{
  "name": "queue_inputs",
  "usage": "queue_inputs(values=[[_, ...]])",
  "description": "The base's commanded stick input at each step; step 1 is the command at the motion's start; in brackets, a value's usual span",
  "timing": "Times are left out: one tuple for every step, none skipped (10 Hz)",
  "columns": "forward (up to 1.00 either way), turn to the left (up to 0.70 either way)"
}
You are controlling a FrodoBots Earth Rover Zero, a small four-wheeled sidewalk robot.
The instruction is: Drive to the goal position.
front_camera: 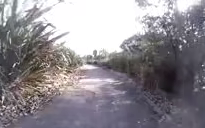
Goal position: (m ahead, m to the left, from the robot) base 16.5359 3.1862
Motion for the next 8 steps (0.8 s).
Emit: queue_inputs(values=[[0.45,0.0],[0.45,0.0],[0.45,0.0],[0.45,0.0],[0.45,0.0],[0.45,0.0],[0.45,0.0],[0.45,0.0]])
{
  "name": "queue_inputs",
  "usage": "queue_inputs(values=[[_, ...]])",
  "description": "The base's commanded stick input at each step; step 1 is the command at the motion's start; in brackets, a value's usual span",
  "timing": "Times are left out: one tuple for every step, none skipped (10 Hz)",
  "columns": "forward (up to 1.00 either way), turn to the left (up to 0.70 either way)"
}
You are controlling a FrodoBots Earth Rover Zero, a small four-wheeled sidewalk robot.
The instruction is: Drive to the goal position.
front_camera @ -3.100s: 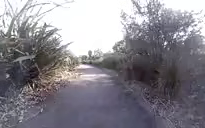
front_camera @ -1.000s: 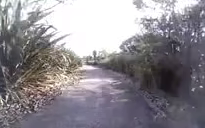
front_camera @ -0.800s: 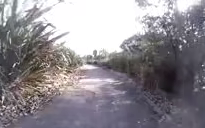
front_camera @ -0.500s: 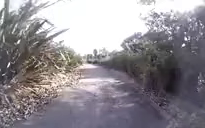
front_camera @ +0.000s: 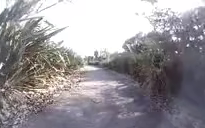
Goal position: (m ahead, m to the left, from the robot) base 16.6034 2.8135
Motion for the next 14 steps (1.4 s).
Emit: queue_inputs(values=[[0.45,0.0],[0.45,0.0],[0.45,0.0],[0.45,0.0],[0.45,0.0],[0.45,0.0],[0.45,0.0],[0.45,0.0],[0.45,0.0],[0.45,0.0],[0.45,0.0],[0.45,0.0],[0.45,0.0],[0.45,0.0]])
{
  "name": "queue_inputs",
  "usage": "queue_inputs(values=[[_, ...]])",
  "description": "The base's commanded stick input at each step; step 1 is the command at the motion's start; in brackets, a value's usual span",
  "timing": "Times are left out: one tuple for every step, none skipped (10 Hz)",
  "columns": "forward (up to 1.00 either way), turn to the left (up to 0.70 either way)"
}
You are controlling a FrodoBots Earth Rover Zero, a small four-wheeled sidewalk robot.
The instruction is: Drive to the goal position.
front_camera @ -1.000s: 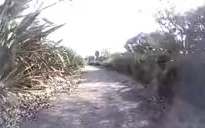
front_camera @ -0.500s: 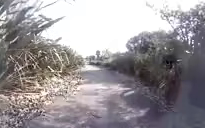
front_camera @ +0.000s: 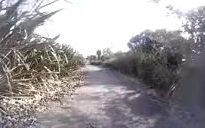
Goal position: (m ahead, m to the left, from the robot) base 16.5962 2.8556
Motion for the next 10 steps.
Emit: queue_inputs(values=[[0.45,0.0],[0.45,0.0],[0.45,0.0],[0.45,0.0],[0.45,0.0],[0.45,0.0],[0.45,0.0],[0.45,0.0],[0.45,0.0],[0.45,0.0]])
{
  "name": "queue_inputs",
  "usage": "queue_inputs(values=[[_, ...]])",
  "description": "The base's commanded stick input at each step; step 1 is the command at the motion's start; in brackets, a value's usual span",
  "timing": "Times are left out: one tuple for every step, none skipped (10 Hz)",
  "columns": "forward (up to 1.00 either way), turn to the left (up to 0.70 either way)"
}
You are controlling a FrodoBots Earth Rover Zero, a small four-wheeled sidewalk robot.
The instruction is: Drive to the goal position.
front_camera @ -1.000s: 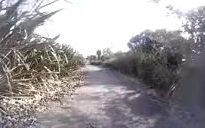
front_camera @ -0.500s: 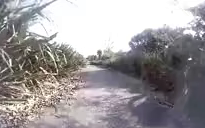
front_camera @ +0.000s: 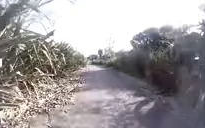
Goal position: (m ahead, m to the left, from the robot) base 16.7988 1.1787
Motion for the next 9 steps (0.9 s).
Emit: queue_inputs(values=[[0.45,0.0],[0.45,0.0],[0.45,0.0],[0.45,0.0],[0.45,0.0],[0.45,0.0],[0.45,0.0],[0.45,0.0],[0.45,0.0]])
